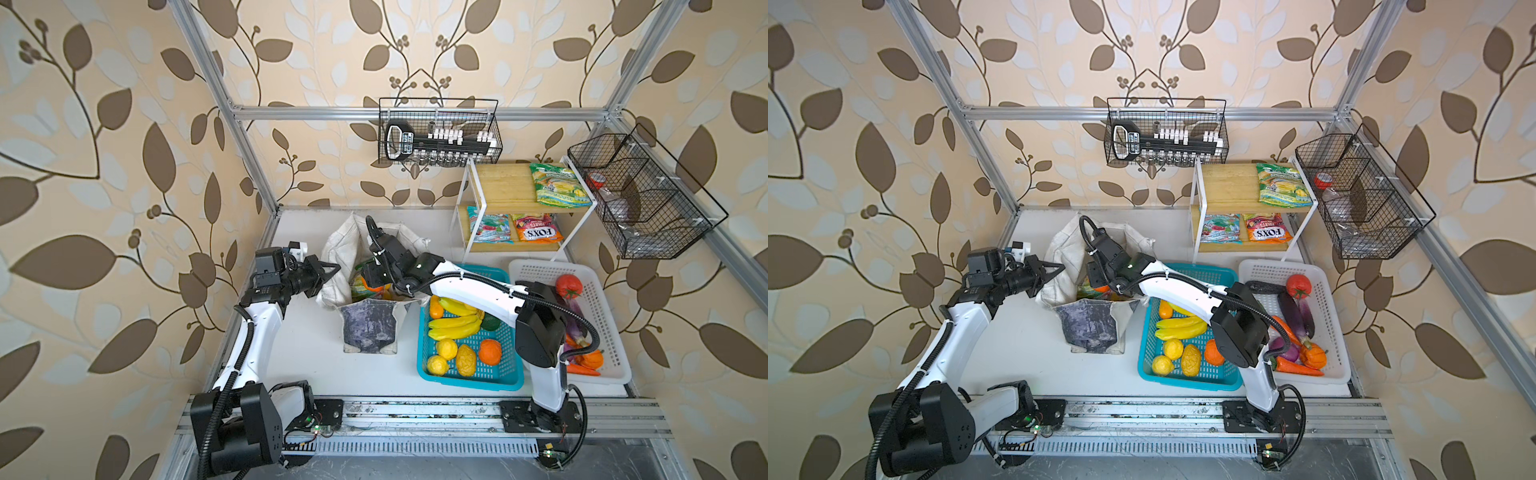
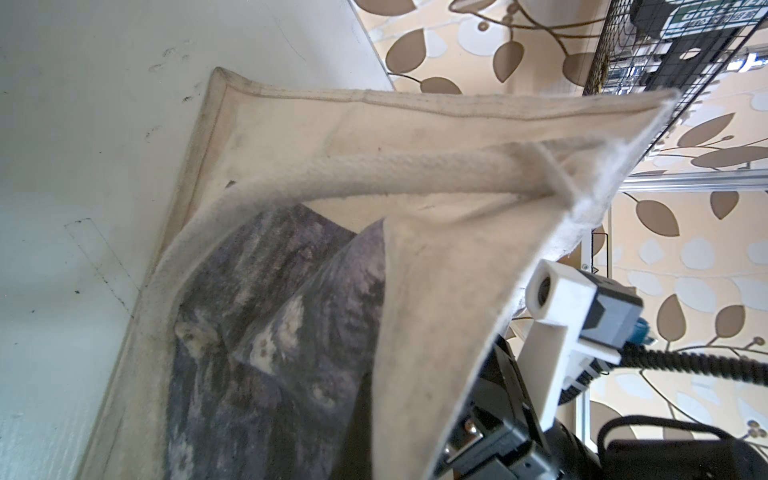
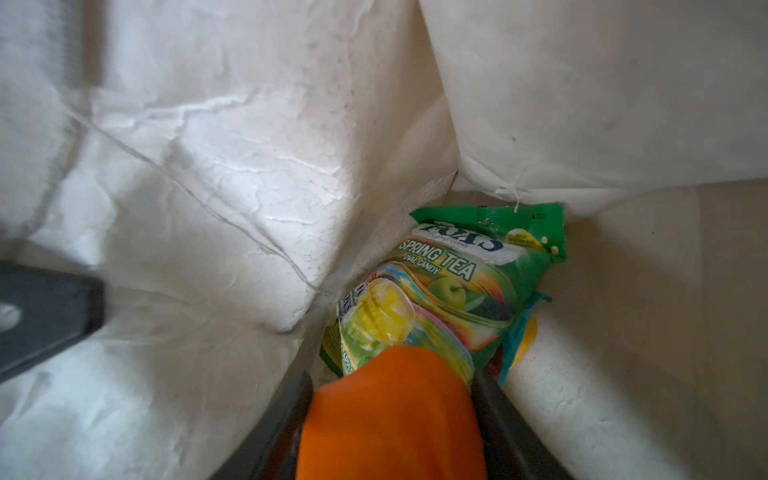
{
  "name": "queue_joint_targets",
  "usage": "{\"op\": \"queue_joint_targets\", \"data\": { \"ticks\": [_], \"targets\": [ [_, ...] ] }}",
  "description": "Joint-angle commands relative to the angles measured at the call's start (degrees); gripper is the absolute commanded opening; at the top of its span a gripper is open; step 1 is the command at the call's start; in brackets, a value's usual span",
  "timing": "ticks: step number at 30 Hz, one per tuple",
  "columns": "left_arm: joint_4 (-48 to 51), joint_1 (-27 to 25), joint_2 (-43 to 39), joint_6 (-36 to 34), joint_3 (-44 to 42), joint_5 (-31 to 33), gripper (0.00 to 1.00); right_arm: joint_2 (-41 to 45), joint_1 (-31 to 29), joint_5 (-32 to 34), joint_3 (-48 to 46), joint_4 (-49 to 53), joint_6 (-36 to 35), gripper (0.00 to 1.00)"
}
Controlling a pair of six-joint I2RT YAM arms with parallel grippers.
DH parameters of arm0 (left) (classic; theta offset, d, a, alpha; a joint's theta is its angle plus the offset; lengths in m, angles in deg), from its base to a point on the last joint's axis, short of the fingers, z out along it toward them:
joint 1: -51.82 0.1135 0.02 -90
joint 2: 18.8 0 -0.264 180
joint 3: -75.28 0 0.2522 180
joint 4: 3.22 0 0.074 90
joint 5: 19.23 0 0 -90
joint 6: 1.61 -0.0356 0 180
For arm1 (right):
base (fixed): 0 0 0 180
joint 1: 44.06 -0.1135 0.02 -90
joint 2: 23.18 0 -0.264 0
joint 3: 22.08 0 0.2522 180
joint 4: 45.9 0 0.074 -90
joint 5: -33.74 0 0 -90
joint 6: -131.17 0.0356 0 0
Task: Place the food into the grocery bag and tie it
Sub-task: 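Carry the orange pepper over the tote with the right gripper, then lower the pepper into the tote and open the right gripper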
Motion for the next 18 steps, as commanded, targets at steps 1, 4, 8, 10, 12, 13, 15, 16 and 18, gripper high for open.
{"op": "queue_joint_targets", "data": {
  "ticks": [1,4,8,10,12,13,15,16,18],
  "targets": [
    [-1.43,0.01,0.15,0.17,0.10,-2.34,0.00,-1.72,-0.18,-1.42,-1.67,-0.98,-0.45,0.57],
    [-1.43,0.35,0.02,0.14,0.10,-2.02,0.00,-1.81,-0.13,-1.61,-2.81,-1.05,-0.60,0.58],
    [-1.23,0.52,0.11,-0.05,0.10,-1.91,0.00,-2.15,0.20,-1.52,-3.44,-1.07,-0.74,0.64],
    [-1.20,0.47,0.02,-0.05,0.10,-1.74,0.00,-1.98,0.33,-0.79,-3.36,-0.69,-0.66,0.68],
    [-1.00,0.50,0.11,-0.20,0.10,-1.65,0.00,-0.91,0.22,0.99,-4.00,-1.54,-0.79,0.71],
    [-1.06,0.47,0.11,-0.14,0.10,-1.64,0.00,-0.34,0.17,0.98,-4.14,-1.73,-1.01,0.73],
    [-1.13,0.51,0.11,-0.07,0.19,-1.73,0.00,0.37,0.26,0.59,-4.21,-2.04,-1.06,0.73],
    [-1.09,0.49,0.11,-0.14,0.19,-1.64,0.00,0.73,0.26,0.48,-4.30,-2.08,-1.08,0.73],
    [-0.87,0.49,0.20,-0.16,0.21,-1.47,0.00,0.89,0.37,0.42,-4.89,-2.69,-1.11,0.74]
  ]
}}
